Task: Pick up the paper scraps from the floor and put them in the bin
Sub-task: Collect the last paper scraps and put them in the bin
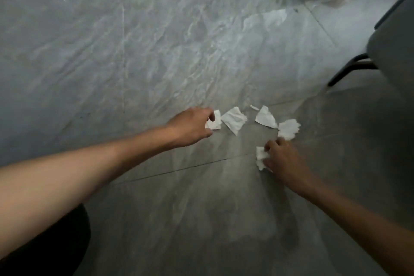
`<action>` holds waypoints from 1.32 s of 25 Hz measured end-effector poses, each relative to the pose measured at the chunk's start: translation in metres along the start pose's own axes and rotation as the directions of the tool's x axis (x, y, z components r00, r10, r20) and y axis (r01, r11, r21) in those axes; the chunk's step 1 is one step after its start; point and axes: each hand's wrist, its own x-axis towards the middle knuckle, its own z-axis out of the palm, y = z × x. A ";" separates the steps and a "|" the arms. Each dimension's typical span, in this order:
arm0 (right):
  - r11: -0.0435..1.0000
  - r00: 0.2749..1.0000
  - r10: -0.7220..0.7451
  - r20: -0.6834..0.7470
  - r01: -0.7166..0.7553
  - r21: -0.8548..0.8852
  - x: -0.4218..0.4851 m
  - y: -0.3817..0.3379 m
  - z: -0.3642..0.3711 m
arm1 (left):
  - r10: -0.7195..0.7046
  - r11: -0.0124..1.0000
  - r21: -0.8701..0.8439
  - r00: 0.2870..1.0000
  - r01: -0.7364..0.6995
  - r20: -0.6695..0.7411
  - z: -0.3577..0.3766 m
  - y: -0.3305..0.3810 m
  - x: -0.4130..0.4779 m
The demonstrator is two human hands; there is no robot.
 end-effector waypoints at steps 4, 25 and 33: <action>0.971 0.999 -0.027 -0.035 0.034 0.237 0.006 0.008 -0.001 | -0.069 0.993 0.092 0.996 0.073 -0.051 0.045 -0.007 0.049; 0.963 0.959 0.069 -0.273 0.008 0.271 0.062 0.033 -0.026 | 0.133 0.988 0.097 0.985 -0.122 -0.113 0.084 0.015 0.091; 0.982 0.977 -0.112 -0.184 0.138 0.132 0.089 -0.008 -0.006 | 0.127 0.991 -0.030 0.987 -0.131 -0.096 0.026 -0.011 0.026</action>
